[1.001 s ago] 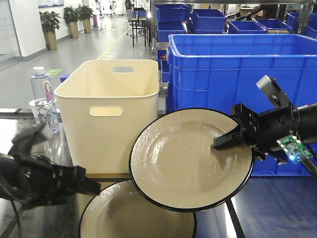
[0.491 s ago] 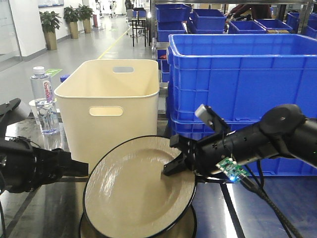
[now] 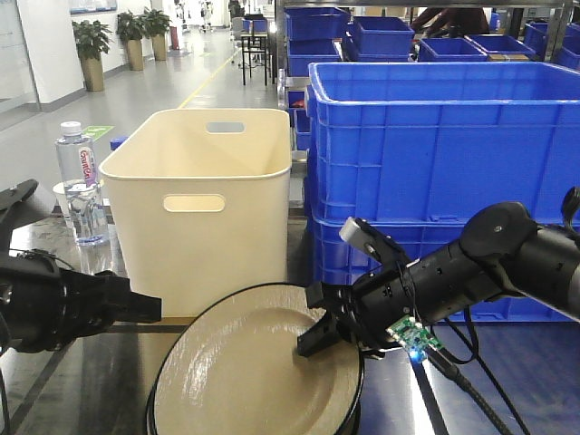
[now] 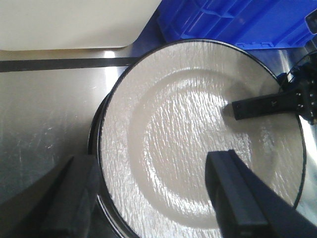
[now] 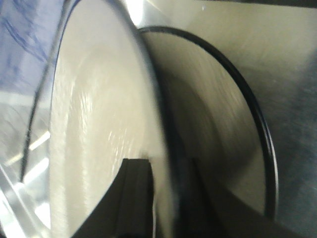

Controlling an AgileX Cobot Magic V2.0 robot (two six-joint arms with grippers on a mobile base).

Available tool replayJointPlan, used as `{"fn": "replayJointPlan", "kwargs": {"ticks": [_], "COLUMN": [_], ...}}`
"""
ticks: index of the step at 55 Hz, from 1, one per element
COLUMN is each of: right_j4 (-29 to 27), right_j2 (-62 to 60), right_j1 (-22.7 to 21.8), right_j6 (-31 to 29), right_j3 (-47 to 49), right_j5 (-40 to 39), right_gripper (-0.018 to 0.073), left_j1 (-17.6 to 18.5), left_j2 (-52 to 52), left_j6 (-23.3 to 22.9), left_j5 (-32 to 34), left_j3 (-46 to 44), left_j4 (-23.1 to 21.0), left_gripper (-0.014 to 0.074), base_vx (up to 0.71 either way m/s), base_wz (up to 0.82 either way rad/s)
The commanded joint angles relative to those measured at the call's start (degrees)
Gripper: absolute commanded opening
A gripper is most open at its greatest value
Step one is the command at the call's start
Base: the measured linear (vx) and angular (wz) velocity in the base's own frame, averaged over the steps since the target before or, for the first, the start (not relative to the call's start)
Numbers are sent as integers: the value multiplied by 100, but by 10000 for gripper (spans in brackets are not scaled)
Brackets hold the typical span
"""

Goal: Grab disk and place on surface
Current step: 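Lower the right gripper's plate onto the placed plate and release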

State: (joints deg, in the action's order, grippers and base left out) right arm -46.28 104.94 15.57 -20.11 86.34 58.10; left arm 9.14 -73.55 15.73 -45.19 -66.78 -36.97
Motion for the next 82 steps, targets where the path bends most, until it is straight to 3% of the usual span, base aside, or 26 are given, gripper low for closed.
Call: {"fn": "replayJointPlan", "kwargs": {"ticks": [1,7,13,19,35,42,54,59,82], "right_j4": [-48,188,564,1095,2281,2286,2289,2289,2289], "right_j2": [-310,-357,-528,-742,-1225,-1260,-1246,-1246,-1246], "right_j1": [-18,-18,-25,-25,-25,-25,-25,-25,-25], "right_j6": [-232,-444,-611,-565,344,461,461,461,455], "right_j3": [214,235,332,559,682,682,682,682,682], "right_j5": [-40,-72,-169,-122,-100,-116,-116,-116,-116], "right_gripper": [349,486,561,575,566,551,526,515,491], "left_j1": [-4,-4,-4,-4,-4,-4,-4,-4,-4], "left_j2": [194,194,194,194,194,194,194,194,194], "left_j6": [-14,-9,4,4,4,4,4,4,4], "left_j5": [299,334,391,431,519,562,547,547,545], "left_j3": [-168,-168,-168,-168,-168,-168,-168,-168,-168], "left_j4": [-160,-160,-160,-165,-165,-180,-180,-180,-180], "left_gripper": [553,553,553,553,542,433,96,-3,-9], "base_vx": [0,0,0,0,0,0,0,0,0], "base_wz": [0,0,0,0,0,0,0,0,0]}}
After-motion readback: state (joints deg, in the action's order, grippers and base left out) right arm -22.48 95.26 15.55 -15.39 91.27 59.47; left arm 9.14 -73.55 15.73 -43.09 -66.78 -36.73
